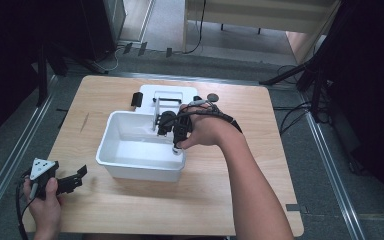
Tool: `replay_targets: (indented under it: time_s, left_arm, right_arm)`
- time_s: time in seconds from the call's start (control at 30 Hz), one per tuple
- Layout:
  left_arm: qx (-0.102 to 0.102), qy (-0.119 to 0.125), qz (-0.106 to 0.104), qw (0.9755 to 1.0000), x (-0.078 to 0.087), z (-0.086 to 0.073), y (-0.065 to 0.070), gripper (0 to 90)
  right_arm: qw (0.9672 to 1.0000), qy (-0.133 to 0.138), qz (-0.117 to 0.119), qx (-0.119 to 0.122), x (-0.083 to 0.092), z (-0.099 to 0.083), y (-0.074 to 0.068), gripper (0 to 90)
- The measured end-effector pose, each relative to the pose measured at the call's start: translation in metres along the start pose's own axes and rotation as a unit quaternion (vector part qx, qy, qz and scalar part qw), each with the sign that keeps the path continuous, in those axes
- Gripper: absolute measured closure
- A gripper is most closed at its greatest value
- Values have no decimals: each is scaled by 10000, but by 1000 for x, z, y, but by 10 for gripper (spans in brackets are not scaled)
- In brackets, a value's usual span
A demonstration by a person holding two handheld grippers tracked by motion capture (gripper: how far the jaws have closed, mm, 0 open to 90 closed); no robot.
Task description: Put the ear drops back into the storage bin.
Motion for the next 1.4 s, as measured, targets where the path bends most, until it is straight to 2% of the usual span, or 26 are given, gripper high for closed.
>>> replay_targets:
  time_s: [0.07, 0.27, 0.47, 0.67, 1.07, 1.4]
  left_arm:
    - [2, 11, 5, 10000, 0, 0, 0, 14]
    - [2, 12, -4, 10000, 0, 0, 0, 14]
    - [-13, 14, 2, 10000, 0, 0, 0, 14]
    - [3, 17, 1, 10000, 0, 0, 1, 14]
    - [-5, -2, -19, 10000, 0, 0, 0, 14]
    - [-3, 7, -15, 10000, 0, 0, 0, 14]
  right_arm:
    - [10000, 17, 56, -35, -4, -1, -1, 719]
    - [10000, -15, -5, 37, -14, 0, -3, 719]
    - [9996, 3, -147, 255, -26, 0, -6, 716]
    - [9997, 1, -185, 166, -35, 0, -4, 716]
    - [9991, -391, -37, 154, -55, 8, -5, 716]
    - [9985, -536, -33, 112, -62, 13, -4, 712]
Point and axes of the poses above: each handheld gripper's, and its own axes: x roughly backward along the jaws, z roughly out of its top, y roughly to its right, the point moved 1 cm from there along -x, roughly forward along the jaws, and after that the axes turned 11 degrees about -z, right-handed, at the moved point
